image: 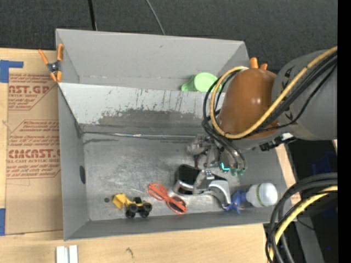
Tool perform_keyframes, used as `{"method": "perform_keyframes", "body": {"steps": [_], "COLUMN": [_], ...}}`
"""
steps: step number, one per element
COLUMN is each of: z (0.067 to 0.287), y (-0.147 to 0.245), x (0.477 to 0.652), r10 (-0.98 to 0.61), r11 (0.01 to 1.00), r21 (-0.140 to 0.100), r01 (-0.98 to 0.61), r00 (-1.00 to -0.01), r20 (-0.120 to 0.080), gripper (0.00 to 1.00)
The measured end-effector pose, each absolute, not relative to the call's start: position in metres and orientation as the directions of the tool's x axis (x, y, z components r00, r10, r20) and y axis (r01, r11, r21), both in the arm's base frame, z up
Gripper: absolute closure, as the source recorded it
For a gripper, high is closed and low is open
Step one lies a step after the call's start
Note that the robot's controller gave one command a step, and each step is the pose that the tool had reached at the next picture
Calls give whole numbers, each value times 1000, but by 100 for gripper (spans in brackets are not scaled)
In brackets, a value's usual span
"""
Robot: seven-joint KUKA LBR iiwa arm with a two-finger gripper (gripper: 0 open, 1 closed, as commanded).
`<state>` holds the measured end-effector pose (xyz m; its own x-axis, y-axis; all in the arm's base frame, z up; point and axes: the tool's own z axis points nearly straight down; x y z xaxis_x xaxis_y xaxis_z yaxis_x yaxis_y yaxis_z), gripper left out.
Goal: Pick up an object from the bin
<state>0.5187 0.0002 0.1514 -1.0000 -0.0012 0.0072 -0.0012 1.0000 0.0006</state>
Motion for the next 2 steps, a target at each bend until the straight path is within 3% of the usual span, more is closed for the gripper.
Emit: {"method": "perform_keyframes", "body": {"steps": [1,2], "z": [155,116], "y": [0,1], "x": [521,518], "r10": [-1,2], "r11": [1000,1000], "r21": [1,1], "r01": [-1,2], "r00": [-1000,-1000], "r20": [-1,-9], "gripper": [0,0]}}
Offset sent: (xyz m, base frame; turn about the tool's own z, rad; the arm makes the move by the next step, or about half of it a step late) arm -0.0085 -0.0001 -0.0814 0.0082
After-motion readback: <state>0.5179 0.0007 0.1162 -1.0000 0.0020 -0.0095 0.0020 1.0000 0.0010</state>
